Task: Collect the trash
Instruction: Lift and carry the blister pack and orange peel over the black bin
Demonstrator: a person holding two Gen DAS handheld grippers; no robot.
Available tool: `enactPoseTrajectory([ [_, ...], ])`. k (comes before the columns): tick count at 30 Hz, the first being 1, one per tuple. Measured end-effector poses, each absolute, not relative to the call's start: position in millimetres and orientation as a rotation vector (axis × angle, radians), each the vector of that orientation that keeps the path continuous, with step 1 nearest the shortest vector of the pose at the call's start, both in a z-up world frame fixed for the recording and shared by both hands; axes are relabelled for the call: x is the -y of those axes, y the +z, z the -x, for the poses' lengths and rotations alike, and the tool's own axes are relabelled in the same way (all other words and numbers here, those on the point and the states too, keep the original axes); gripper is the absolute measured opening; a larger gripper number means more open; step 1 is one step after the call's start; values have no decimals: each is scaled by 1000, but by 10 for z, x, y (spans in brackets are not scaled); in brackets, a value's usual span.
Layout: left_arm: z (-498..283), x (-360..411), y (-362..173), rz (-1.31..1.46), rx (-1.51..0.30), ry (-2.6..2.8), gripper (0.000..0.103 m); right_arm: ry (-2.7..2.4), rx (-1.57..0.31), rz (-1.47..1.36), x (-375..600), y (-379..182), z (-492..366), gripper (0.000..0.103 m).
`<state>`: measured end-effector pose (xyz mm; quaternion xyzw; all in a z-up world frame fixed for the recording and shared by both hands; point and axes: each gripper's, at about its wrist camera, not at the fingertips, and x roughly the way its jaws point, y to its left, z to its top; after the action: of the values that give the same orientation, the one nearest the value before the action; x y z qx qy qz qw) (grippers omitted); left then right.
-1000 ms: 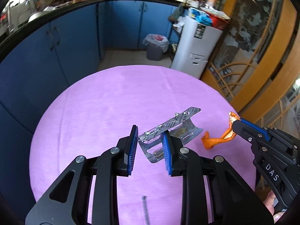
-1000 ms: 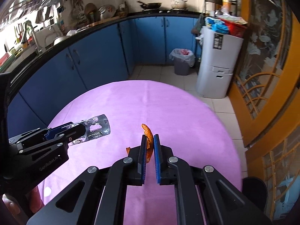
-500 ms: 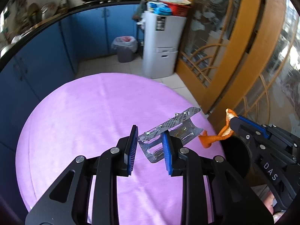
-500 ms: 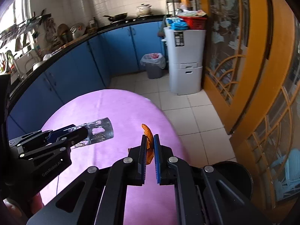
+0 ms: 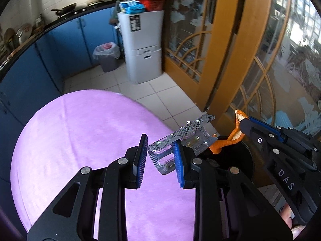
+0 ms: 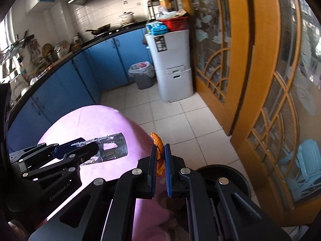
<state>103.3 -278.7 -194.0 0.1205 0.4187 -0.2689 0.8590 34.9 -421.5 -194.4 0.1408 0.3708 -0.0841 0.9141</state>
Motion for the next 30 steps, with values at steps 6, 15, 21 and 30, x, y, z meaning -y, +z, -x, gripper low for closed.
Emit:
enactPoseTrajectory([
  [6,-948,3120,-1958,-288,-878,-607,27,-219,-766,-325,4513,-1997,-210,8],
  [15,-828,3513,-1997,-338,-881,-653,27,-265,-817,-352,4832,-2186,-100,8],
  [21,-779,3682,-2022,-356,-884,-669,27,-265,-829,-390,4999,-2279,-34,11],
  [30,-711,3893,-2040,-378,-884,-695,27,-341,-843,-390,5170,-2351,69,11],
])
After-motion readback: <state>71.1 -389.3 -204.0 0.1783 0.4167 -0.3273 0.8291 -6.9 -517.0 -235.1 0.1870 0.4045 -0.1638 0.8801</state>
